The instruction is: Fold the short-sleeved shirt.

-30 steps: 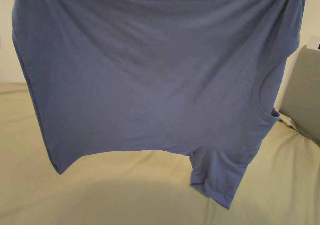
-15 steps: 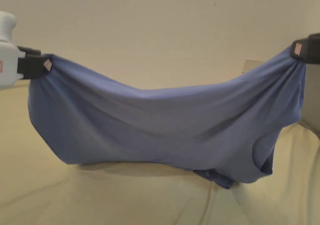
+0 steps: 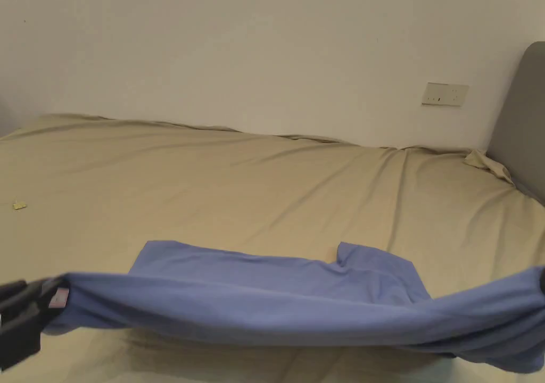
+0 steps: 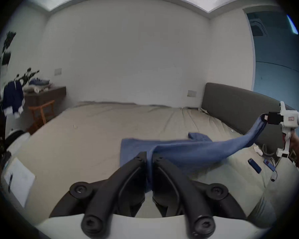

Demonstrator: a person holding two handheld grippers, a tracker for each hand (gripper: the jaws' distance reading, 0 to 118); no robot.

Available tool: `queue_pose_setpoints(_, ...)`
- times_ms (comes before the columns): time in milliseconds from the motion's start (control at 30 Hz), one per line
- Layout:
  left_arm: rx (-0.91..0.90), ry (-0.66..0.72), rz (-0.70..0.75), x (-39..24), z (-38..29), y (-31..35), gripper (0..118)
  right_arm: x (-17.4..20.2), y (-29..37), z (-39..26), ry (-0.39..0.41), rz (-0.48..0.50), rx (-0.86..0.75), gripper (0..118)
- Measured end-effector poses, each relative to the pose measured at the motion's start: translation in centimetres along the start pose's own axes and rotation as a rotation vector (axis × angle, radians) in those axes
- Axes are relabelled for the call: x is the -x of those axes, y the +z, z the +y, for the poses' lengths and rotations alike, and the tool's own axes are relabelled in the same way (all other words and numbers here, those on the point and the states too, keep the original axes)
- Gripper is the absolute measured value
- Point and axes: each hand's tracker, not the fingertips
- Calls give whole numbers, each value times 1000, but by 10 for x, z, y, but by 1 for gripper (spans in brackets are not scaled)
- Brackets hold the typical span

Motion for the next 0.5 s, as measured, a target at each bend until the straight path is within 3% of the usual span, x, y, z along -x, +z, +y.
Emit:
queue_pose_setpoints(100, 61, -44, -12, -3, -36, 12, 5, 0, 19, -40, -64, -9, 52, 4)
queue_pose_setpoints(233, 115, -54, -16, -3, -74, 23, 5, 2, 39, -90, -78, -39, 105, 4)
queue_pose_setpoints(367, 193, -139, -51, -7, -113, 32, 5, -4, 56, -140, -142, -89, 195, 4)
queue_pose_setpoints(500, 259, -112, -65, 1, -143, 32, 5, -10, 59, -172, -216, -109, 247, 4)
